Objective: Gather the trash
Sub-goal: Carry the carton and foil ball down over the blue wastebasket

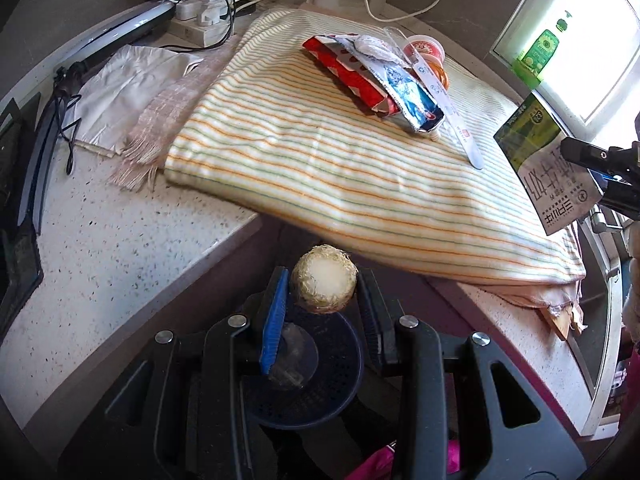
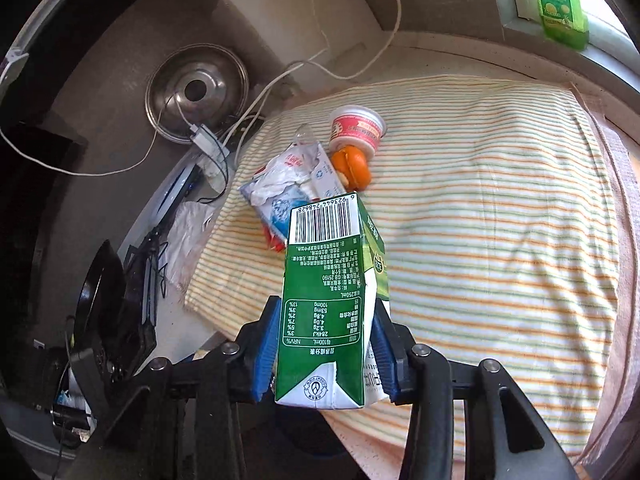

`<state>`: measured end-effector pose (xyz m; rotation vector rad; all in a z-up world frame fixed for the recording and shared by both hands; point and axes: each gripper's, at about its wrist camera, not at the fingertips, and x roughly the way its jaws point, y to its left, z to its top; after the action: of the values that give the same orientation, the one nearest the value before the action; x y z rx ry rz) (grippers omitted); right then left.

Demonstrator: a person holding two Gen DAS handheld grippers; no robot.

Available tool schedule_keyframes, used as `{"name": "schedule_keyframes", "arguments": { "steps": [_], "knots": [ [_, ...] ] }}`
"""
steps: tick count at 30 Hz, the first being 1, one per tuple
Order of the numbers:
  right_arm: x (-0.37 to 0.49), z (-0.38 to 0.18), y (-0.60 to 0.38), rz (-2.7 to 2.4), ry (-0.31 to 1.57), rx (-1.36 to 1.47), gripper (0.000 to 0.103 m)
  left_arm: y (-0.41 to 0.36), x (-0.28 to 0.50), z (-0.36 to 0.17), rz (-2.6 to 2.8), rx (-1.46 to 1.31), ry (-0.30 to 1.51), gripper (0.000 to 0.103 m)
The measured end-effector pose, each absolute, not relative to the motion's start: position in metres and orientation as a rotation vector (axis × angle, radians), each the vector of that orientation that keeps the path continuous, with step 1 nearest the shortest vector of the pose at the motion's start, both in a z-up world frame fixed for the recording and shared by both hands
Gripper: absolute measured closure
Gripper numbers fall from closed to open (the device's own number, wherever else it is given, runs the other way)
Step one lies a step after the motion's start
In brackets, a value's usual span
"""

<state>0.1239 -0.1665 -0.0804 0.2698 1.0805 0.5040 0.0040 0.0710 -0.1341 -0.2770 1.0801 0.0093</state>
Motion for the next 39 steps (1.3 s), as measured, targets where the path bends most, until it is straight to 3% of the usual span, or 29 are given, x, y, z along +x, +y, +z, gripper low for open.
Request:
{"name": "schedule_keyframes", "arguments": {
  "steps": [14, 39],
  "knots": [
    [0.050, -0.106, -0.118, 0.600, 1.159, 0.209, 0.059, 0.091, -0.041, -0.180, 0.037, -0.306, 1.173, 0.068],
    [-0.009, -0.208, -0.051, 0.599, 1.360, 0.062, 0.059, 0.097, -0.062, -0.261, 0.042, -0.307, 1.333, 0.068]
  ]
}}
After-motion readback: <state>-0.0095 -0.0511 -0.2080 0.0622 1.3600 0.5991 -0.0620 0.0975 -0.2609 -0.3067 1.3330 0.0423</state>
